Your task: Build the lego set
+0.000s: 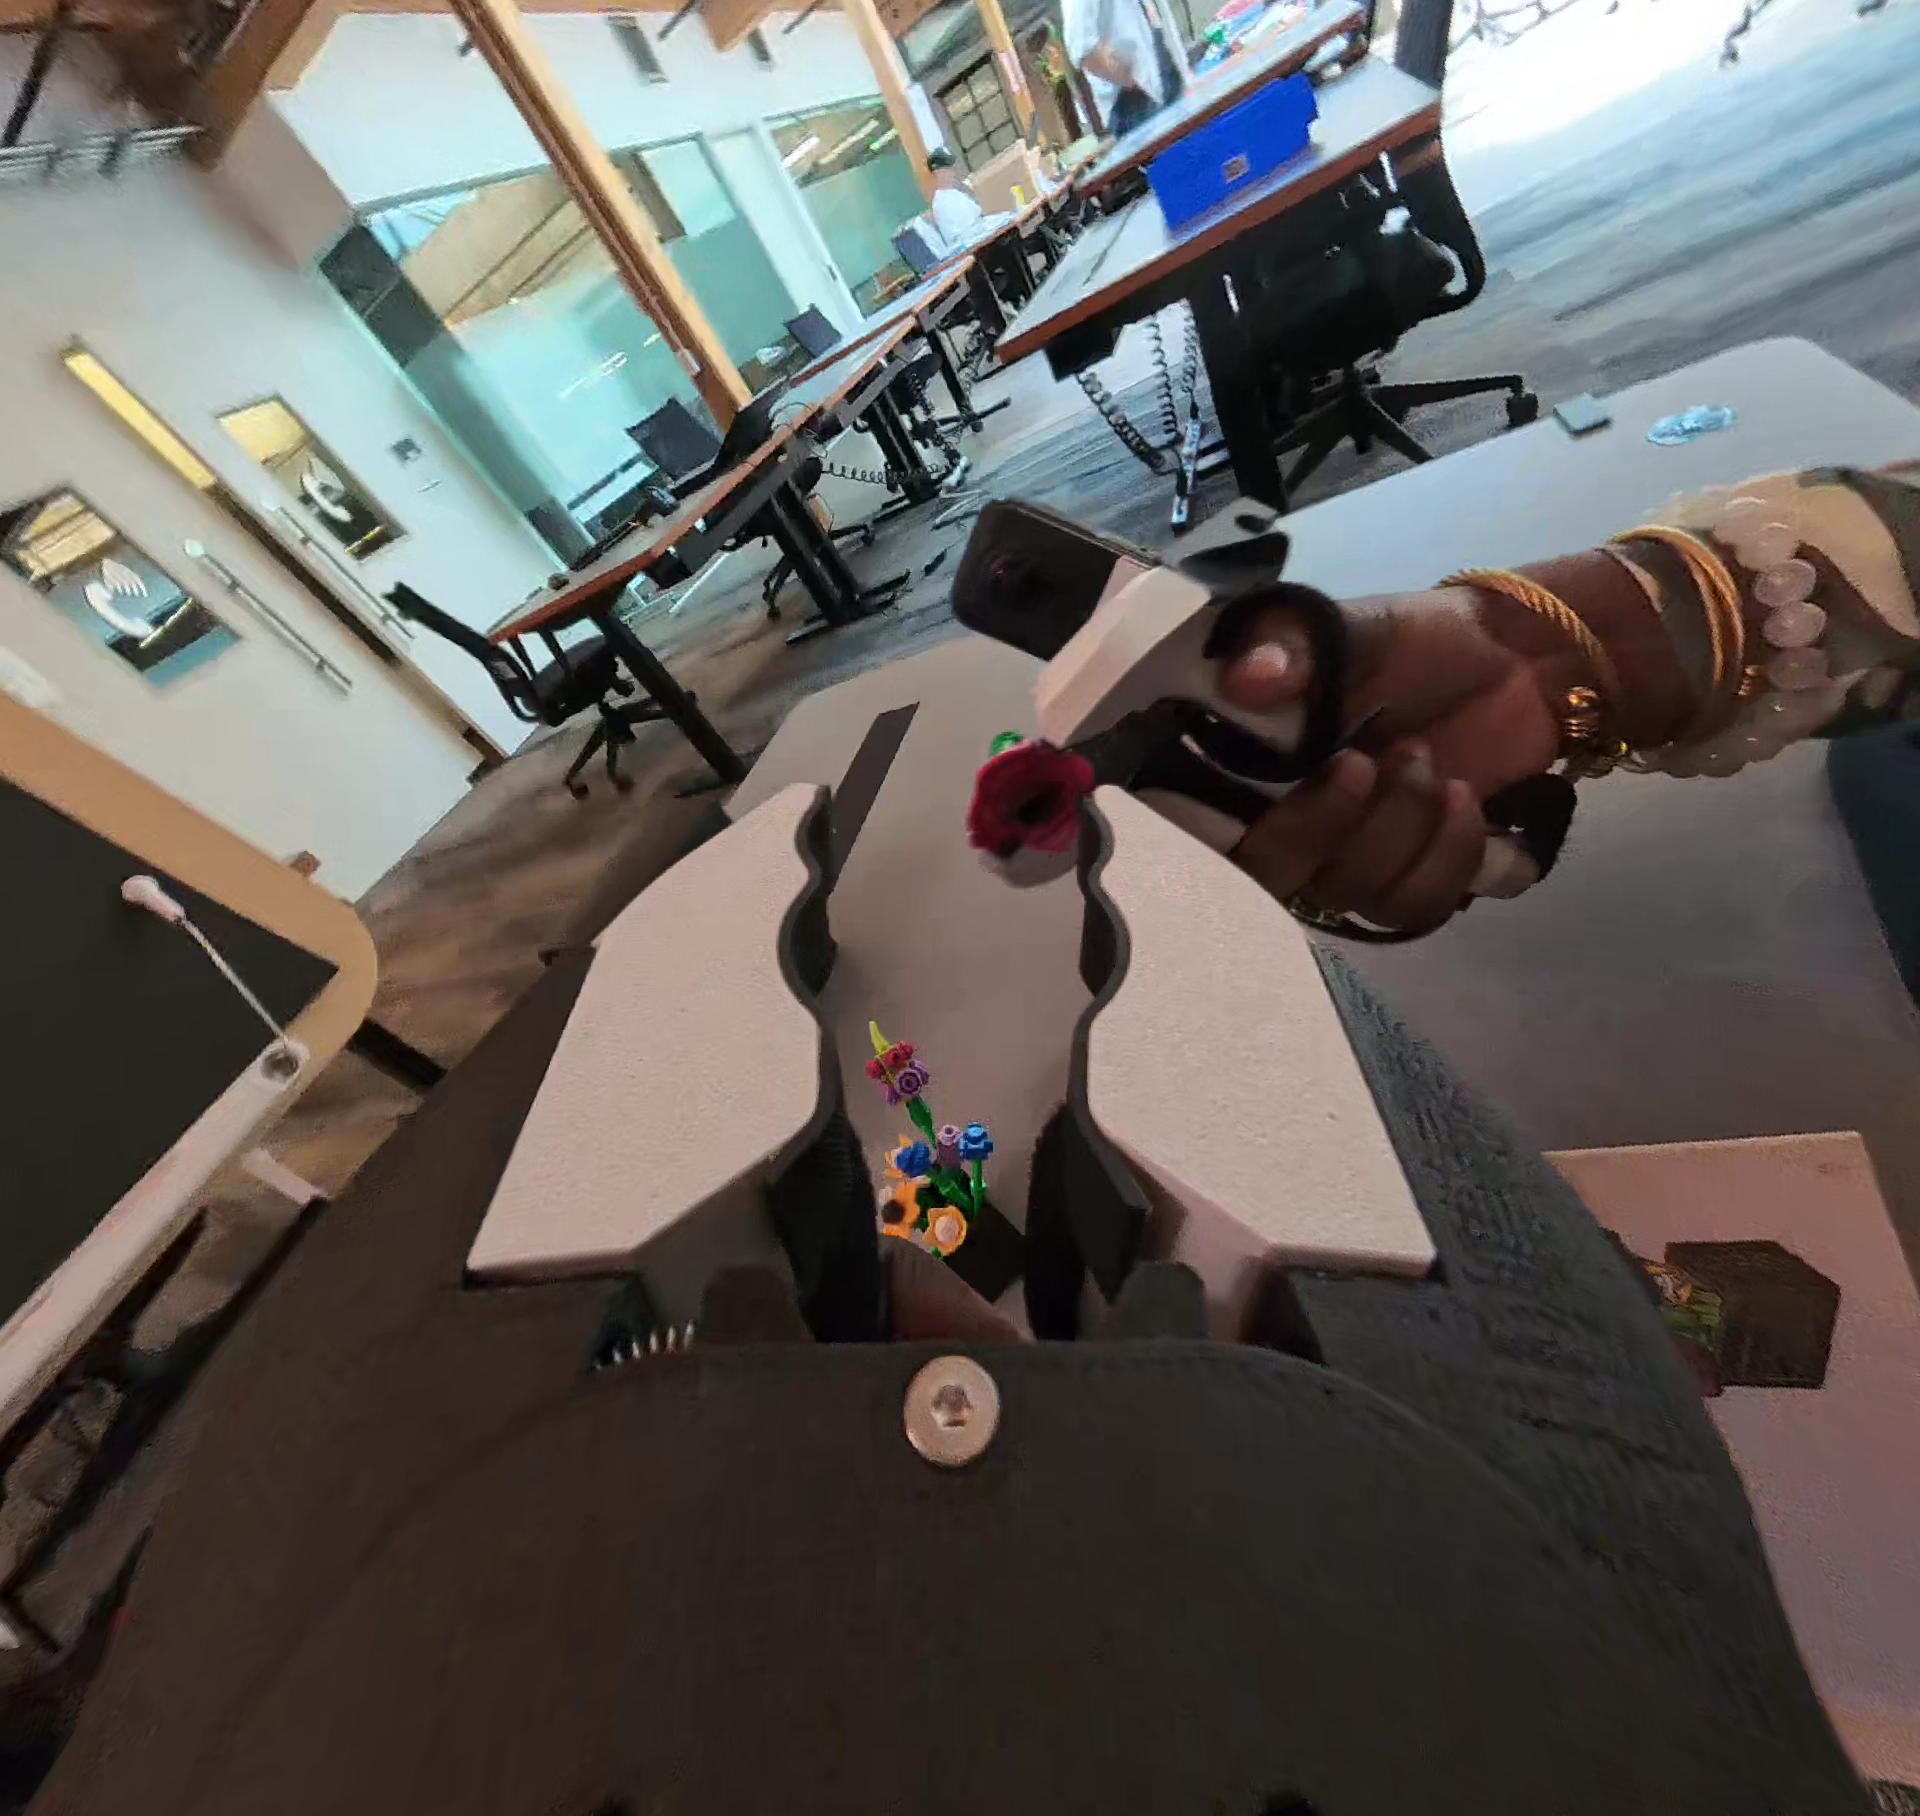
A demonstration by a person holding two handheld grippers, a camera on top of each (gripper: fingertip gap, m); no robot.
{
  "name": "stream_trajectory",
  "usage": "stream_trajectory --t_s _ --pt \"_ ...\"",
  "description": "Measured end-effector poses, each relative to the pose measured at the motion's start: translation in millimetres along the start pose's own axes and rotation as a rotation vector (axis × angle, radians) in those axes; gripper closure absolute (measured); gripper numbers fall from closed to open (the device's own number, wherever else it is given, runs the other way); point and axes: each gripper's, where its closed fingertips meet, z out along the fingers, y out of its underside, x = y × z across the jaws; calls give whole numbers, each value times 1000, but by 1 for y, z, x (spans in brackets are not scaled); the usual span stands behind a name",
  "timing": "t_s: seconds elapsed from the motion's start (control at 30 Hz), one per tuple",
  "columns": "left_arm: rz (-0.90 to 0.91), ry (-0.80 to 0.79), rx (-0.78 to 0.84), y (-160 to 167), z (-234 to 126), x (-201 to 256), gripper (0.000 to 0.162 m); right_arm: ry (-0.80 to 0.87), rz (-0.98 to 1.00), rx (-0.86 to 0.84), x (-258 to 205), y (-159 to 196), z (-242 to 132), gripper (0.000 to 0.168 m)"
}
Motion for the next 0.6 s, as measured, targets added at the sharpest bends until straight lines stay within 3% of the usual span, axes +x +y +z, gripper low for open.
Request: stream_trajectory --t_s 0.27,0.47,0.53,0.6 --pt "153 26 -23 -5 2 14 139 -22 40 17 -1 0 0 148" --pt "176 38 -44 -4 1 16 142 -33 31 -2 -1 3 0 147" --pt "171 18 -82 -2 -5 8 142 -28 -37 -28 -4 1 -3 131" --pt "154 -21 -143 4 -18 -7 142 110 -200 -136 11 0 -16 112"
